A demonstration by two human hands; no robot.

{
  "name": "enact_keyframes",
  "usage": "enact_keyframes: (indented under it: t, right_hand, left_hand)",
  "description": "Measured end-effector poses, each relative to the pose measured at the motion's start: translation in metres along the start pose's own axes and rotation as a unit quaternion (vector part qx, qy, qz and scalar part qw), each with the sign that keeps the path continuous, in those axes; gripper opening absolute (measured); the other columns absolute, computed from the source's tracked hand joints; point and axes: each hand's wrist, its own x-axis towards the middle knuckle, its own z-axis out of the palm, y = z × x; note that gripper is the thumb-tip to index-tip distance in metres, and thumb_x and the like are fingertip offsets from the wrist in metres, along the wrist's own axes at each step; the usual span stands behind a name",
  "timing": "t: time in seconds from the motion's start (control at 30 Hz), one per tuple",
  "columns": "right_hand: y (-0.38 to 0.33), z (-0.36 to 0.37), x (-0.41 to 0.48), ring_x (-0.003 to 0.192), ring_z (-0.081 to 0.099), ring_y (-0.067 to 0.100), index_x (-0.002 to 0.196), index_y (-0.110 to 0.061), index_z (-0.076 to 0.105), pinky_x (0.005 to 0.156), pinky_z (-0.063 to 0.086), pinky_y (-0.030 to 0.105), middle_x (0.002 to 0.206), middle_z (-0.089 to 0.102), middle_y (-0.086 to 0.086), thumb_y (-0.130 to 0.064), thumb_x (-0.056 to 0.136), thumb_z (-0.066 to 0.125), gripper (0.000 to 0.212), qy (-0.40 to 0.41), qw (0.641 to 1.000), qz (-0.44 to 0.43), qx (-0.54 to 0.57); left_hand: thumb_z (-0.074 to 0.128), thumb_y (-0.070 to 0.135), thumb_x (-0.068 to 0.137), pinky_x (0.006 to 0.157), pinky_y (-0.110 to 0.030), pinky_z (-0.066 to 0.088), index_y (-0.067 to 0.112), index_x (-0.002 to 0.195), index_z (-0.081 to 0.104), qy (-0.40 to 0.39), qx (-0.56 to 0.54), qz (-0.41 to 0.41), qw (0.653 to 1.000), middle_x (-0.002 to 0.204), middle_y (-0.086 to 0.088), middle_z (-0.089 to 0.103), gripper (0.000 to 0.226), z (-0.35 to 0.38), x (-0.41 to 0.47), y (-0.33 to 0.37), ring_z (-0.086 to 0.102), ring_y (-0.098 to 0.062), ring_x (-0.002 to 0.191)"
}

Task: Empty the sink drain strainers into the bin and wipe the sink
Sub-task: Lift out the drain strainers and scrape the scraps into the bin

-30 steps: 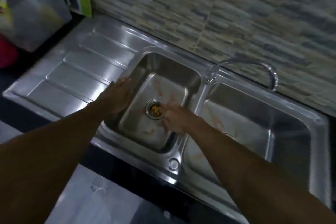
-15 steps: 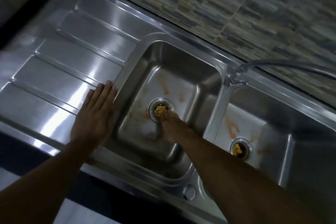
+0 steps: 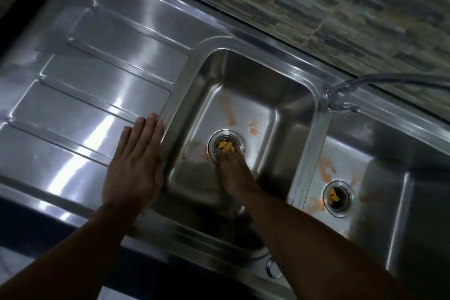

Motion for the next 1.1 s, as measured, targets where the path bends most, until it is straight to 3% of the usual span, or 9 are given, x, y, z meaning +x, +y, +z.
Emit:
enact_keyframes:
  t: [0.1, 0.33, 0.43, 0.5, 0.53, 0.6, 0.73, 0.9, 1.1]
  right_hand:
    - [-0.001, -0.001, 0.002, 0.142, 0.033, 0.033, 0.15, -0.003, 0.037, 0.12, 0.02, 0.038, 0.153, 0.037, 0.018, -0.009, 0.1, 0.04, 0.05, 0.033, 0.999, 0.012, -0.008]
    - [0.001, 0.0, 0.006, 0.134, 0.041, 0.03, 0.136, -0.011, 0.057, 0.114, 0.027, 0.035, 0.142, 0.051, 0.011, -0.014, 0.094, 0.053, 0.042, 0.115, 0.992, 0.04, 0.037]
    - [0.001, -0.01, -0.002, 0.119, 0.04, 0.017, 0.123, -0.015, 0.06, 0.101, 0.026, 0.021, 0.129, 0.052, 0.005, -0.015, 0.092, 0.051, 0.032, 0.195, 0.965, 0.079, 0.159]
    - [0.002, -0.021, -0.007, 0.123, 0.037, 0.011, 0.13, -0.02, 0.053, 0.102, 0.024, 0.013, 0.135, 0.047, -0.003, -0.016, 0.09, 0.053, 0.04, 0.214, 0.956, 0.079, 0.187]
    - [0.004, -0.026, -0.01, 0.131, 0.035, 0.012, 0.133, -0.02, 0.052, 0.11, 0.025, 0.015, 0.142, 0.043, -0.005, -0.016, 0.089, 0.057, 0.044, 0.204, 0.96, 0.056, 0.183]
    - [0.009, -0.036, -0.019, 0.143, 0.029, 0.021, 0.129, -0.012, 0.059, 0.119, 0.031, 0.035, 0.155, 0.033, 0.001, -0.018, 0.089, 0.065, 0.041, 0.163, 0.977, -0.002, 0.14]
    - [0.02, -0.058, -0.04, 0.141, 0.031, 0.024, 0.11, -0.011, 0.065, 0.107, 0.045, 0.043, 0.158, 0.028, 0.003, -0.027, 0.086, 0.072, 0.029, 0.114, 0.986, -0.03, 0.119]
    - [0.028, -0.08, -0.066, 0.13, 0.039, 0.02, 0.141, -0.019, 0.041, 0.102, 0.049, 0.04, 0.143, 0.037, 0.002, -0.027, 0.072, 0.083, 0.082, 0.17, 0.964, -0.066, 0.195]
    - [0.069, -0.099, -0.117, 0.123, 0.044, 0.015, 0.148, -0.018, 0.034, 0.098, 0.048, 0.023, 0.138, 0.034, 0.0, -0.04, 0.074, 0.076, 0.087, 0.281, 0.929, -0.091, 0.221]
  left_hand:
    - [0.02, 0.039, 0.104, 0.125, -0.053, 0.018, 0.007, 0.157, 0.026, 0.005, 0.004, 0.0, 1.0, 0.167, -0.012, 0.018, 0.062, 0.002, 0.0, -0.001, 0.013, -0.028, 0.156]
    - [0.013, 0.044, 0.104, 0.125, -0.054, 0.018, 0.008, 0.157, 0.026, 0.014, -0.007, 0.005, 1.0, 0.167, -0.011, 0.018, 0.065, 0.004, 0.0, -0.004, 0.011, -0.027, 0.157]
    - [0.021, 0.038, 0.103, 0.125, -0.055, 0.018, 0.007, 0.157, 0.027, 0.012, -0.02, 0.006, 1.0, 0.167, -0.012, 0.018, 0.062, 0.001, -0.001, -0.002, 0.011, -0.027, 0.157]
    - [0.027, 0.032, 0.101, 0.125, -0.055, 0.018, 0.006, 0.156, 0.029, 0.014, -0.026, 0.005, 1.0, 0.166, -0.013, 0.019, 0.061, -0.001, -0.001, 0.0, 0.012, -0.028, 0.156]
    - [0.029, 0.03, 0.101, 0.125, -0.055, 0.018, 0.005, 0.155, 0.029, 0.015, -0.03, 0.006, 0.999, 0.166, -0.013, 0.02, 0.06, -0.002, -0.001, 0.001, 0.012, -0.028, 0.156]
    - [0.032, 0.028, 0.101, 0.126, -0.052, 0.016, 0.005, 0.155, 0.03, 0.018, -0.036, 0.006, 0.999, 0.166, -0.013, 0.02, 0.058, -0.004, -0.001, 0.003, 0.013, -0.027, 0.156]
    - [0.03, 0.03, 0.102, 0.127, -0.049, 0.014, 0.007, 0.155, 0.03, 0.018, -0.044, -0.002, 0.999, 0.166, -0.01, 0.02, 0.058, -0.003, -0.003, 0.003, 0.011, -0.023, 0.157]
    - [0.023, 0.036, 0.105, 0.127, -0.05, 0.012, 0.011, 0.157, 0.024, 0.0, -0.022, -0.001, 1.0, 0.167, -0.009, 0.017, 0.058, 0.004, -0.002, -0.005, 0.008, -0.02, 0.157]
    - [0.022, 0.043, 0.101, 0.126, -0.052, 0.007, 0.008, 0.158, 0.015, -0.037, -0.034, -0.042, 0.998, 0.167, -0.017, 0.011, 0.068, 0.005, 0.0, 0.014, 0.005, -0.03, 0.156]
